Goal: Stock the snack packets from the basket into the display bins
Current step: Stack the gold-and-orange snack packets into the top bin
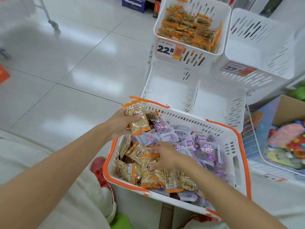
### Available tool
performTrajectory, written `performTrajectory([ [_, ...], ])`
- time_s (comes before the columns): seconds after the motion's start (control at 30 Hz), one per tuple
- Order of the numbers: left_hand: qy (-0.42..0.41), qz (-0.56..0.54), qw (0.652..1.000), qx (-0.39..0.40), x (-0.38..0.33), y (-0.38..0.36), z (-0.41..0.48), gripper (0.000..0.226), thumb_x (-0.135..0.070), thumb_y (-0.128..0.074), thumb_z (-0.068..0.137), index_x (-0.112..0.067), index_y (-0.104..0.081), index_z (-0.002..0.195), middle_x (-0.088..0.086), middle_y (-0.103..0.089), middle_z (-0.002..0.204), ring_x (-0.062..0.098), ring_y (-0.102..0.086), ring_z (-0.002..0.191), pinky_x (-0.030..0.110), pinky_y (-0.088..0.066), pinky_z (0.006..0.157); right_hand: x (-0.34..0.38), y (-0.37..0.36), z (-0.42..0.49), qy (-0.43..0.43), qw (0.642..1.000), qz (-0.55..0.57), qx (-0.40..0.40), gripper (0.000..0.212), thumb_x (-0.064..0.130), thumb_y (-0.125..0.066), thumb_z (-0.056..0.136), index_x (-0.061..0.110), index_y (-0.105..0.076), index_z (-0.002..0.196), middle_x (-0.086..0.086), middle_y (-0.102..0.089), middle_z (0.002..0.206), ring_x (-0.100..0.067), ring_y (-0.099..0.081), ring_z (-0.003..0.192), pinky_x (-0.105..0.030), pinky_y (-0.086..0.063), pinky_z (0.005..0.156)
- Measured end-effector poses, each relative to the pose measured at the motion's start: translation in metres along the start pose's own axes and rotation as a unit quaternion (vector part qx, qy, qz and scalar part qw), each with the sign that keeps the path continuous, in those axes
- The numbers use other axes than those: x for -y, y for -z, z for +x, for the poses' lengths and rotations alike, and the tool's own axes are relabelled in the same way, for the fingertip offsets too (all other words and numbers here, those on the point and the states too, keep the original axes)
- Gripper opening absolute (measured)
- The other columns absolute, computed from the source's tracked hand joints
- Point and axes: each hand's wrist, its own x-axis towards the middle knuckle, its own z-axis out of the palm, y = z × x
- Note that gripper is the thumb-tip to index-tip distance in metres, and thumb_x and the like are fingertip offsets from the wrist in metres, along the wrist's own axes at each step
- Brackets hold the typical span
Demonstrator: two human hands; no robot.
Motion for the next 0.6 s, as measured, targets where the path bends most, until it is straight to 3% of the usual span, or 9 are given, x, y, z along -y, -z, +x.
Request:
performTrajectory([
  [0.1,-0.011,0.001,1.0,-0.007,0.004,-0.001,-0.001,0.045,-0.015,-0.07,0.089,-0.019,-0.055,0.131,0.01,-0.071,0.116,0.024,-0.07,0.102,0.043,-0.06,0.079,-0.007,-0.003,0.004,-0.005,0.99,0.125,-0.059,0.035,0.039,-0.077,0.082,0.023,-0.06,0.108,-0.005,-0.045,0.128,-0.026,-0.043,0.123,-0.042,-0.039,0.103],
  [0.2,-0.029,0.018,0.999,-0.038,0.005,0.0,0.0,0.038,-0.023,-0.073,0.088,-0.031,-0.057,0.122,0.012,-0.069,0.118,0.026,-0.07,0.099,0.048,-0.057,0.089,-0.012,0.027,-0.005,0.016,0.945,0.286,-0.158,0.016,0.019,-0.07,0.091,0.013,-0.056,0.095,0.002,-0.056,0.104,-0.016,-0.058,0.099,-0.03,-0.046,0.081],
  [0.3,-0.05,0.054,0.994,-0.078,0.001,0.001,0.002,0.036,-0.037,-0.075,0.084,-0.036,-0.059,0.116,0.012,-0.068,0.117,0.031,-0.068,0.105,0.055,-0.052,0.094,-0.012,0.079,-0.022,0.038,0.874,0.392,-0.283,0.02,0.012,-0.071,0.088,0.011,-0.061,0.105,0.0,-0.066,0.102,-0.013,-0.063,0.092,-0.025,-0.05,0.076],
  [0.37,-0.074,0.083,0.989,-0.1,-0.006,-0.003,0.003,0.045,-0.04,-0.074,0.084,-0.03,-0.056,0.124,0.006,-0.069,0.116,0.026,-0.069,0.104,0.053,-0.054,0.094,-0.009,0.112,-0.035,0.07,0.839,0.455,-0.289,0.032,0.008,-0.074,0.085,0.013,-0.06,0.113,-0.003,-0.071,0.098,-0.012,-0.066,0.082,-0.025,-0.055,0.076],
  [0.43,-0.108,0.109,0.983,-0.101,-0.017,-0.013,0.006,0.037,-0.042,-0.069,0.087,-0.025,-0.059,0.119,0.004,-0.07,0.112,0.025,-0.069,0.103,0.051,-0.054,0.093,0.001,0.135,-0.039,0.1,0.832,0.477,-0.265,0.038,0.005,-0.076,0.083,0.011,-0.057,0.115,-0.004,-0.072,0.088,-0.013,-0.066,0.073,-0.023,-0.052,0.071],
  [0.5,-0.131,0.126,0.98,-0.08,-0.032,-0.029,0.006,0.034,-0.051,-0.056,0.093,-0.024,-0.062,0.112,0.006,-0.071,0.11,0.027,-0.069,0.103,0.05,-0.055,0.092,0.017,0.147,-0.035,0.102,0.838,0.47,-0.257,0.034,0.006,-0.076,0.082,0.011,-0.059,0.111,-0.006,-0.073,0.087,-0.016,-0.067,0.076,-0.028,-0.052,0.072],
  [0.6,-0.109,0.118,0.987,-0.018,-0.056,-0.055,0.003,0.063,-0.07,-0.03,0.093,-0.022,-0.062,0.117,0.011,-0.072,0.104,0.026,-0.071,0.093,0.045,-0.058,0.086,0.034,0.151,-0.024,0.099,0.79,0.518,-0.314,0.025,0.009,-0.076,0.083,0.011,-0.064,0.104,-0.004,-0.068,0.086,-0.014,-0.065,0.078,-0.027,-0.051,0.07],
])
